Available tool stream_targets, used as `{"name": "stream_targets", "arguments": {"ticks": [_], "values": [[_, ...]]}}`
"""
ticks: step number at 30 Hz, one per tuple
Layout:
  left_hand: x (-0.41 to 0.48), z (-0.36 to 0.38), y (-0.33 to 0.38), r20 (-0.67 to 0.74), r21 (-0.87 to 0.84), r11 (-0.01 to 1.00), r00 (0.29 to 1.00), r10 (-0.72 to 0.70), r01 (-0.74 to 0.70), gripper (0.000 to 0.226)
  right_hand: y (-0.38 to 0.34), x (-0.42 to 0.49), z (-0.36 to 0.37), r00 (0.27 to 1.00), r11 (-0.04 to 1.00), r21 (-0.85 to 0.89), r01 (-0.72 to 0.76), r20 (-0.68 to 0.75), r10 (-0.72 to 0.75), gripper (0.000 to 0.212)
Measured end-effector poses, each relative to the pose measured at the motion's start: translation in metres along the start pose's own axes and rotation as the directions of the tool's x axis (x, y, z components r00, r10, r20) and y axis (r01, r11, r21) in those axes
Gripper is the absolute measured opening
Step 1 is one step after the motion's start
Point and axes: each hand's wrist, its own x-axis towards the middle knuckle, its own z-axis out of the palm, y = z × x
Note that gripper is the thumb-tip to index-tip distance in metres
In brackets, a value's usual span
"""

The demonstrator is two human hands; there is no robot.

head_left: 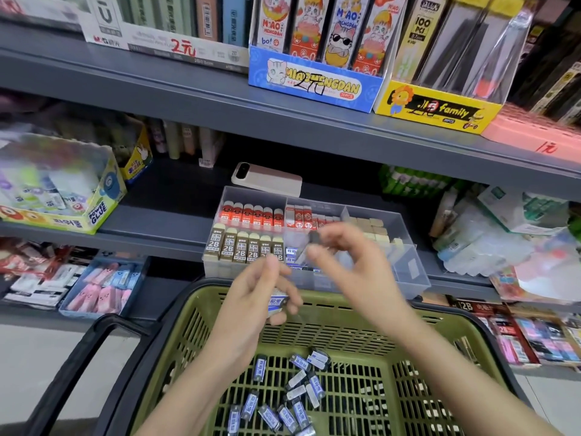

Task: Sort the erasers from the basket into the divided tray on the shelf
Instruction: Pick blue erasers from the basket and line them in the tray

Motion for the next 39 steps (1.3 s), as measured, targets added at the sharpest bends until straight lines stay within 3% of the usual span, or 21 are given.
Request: {"name": "stream_targets", "arguments": {"ticks": [2,3,5,6,10,12,18,23,26,28,30,32,35,39], "values": [[0.003,-0.003,0.001,-0.021,-0.064,0.997,0.999,-0.049,0.048,0.065,0.014,0.021,-0.018,0.989,0.990,-0.079,-0.114,-0.103,0.106,0.014],[0.004,-0.004,0.001,-0.021,-0.109,0.991,0.997,-0.078,0.075,0.065,0.023,0.032,-0.026,0.987,0.956,-0.253,-0.148,-0.101,0.126,0.014],[0.006,-0.006,0.001,-0.012,-0.186,0.975,0.992,-0.123,0.119,0.064,0.035,0.048,-0.032,0.991,0.761,-0.642,-0.092,0.012,0.131,0.018],[0.006,-0.007,0.001,-0.008,-0.210,0.968,0.990,-0.139,0.135,0.062,0.040,0.053,-0.031,0.989,0.654,-0.756,-0.021,0.079,0.123,0.022],[0.008,-0.007,0.000,-0.008,-0.283,0.944,0.984,-0.177,0.167,0.054,0.050,0.063,-0.014,0.951,0.346,-0.907,0.239,0.291,0.105,0.026],[0.008,-0.008,0.001,-0.014,-0.297,0.939,0.983,-0.184,0.172,0.053,0.055,0.063,-0.006,0.929,0.270,-0.918,0.292,0.340,0.150,0.027],[0.008,-0.010,0.001,0.005,-0.341,0.921,0.980,-0.200,0.189,0.052,0.054,0.063,-0.005,0.892,0.379,-0.885,0.271,0.379,0.247,0.019],[0.007,-0.012,-0.001,0.018,-0.438,0.876,0.976,-0.216,0.201,0.043,0.054,0.055,-0.020,0.840,0.501,-0.823,0.269,0.455,0.296,0.048],[0.007,-0.012,-0.002,0.054,-0.521,0.823,0.971,-0.234,0.228,0.031,0.047,0.049,-0.024,0.840,0.551,-0.804,0.226,0.447,0.308,0.052],[0.007,-0.011,-0.002,0.096,-0.547,0.800,0.967,-0.234,0.248,0.031,0.037,0.045,-0.025,0.904,0.604,-0.781,0.161,0.362,0.228,0.041],[0.008,-0.009,-0.002,0.107,-0.545,0.801,0.968,-0.228,0.248,0.034,0.024,0.035,-0.021,0.968,0.752,-0.647,0.125,0.245,0.049,0.025],[0.008,-0.008,-0.002,0.101,-0.534,0.812,0.971,-0.218,0.238,0.038,0.007,0.020,-0.013,0.977,0.851,-0.494,0.179,0.187,-0.097,0.024],[0.006,-0.007,-0.002,0.092,-0.495,0.839,0.974,-0.207,0.225,0.043,-0.006,0.003,0.001,0.949,0.806,-0.515,0.294,0.256,-0.183,0.035],[0.003,-0.006,-0.001,0.090,-0.419,0.884,0.978,-0.188,0.209,0.047,-0.010,-0.003,0.004,0.941,0.821,-0.492,0.290,0.302,-0.151,0.028]]}}
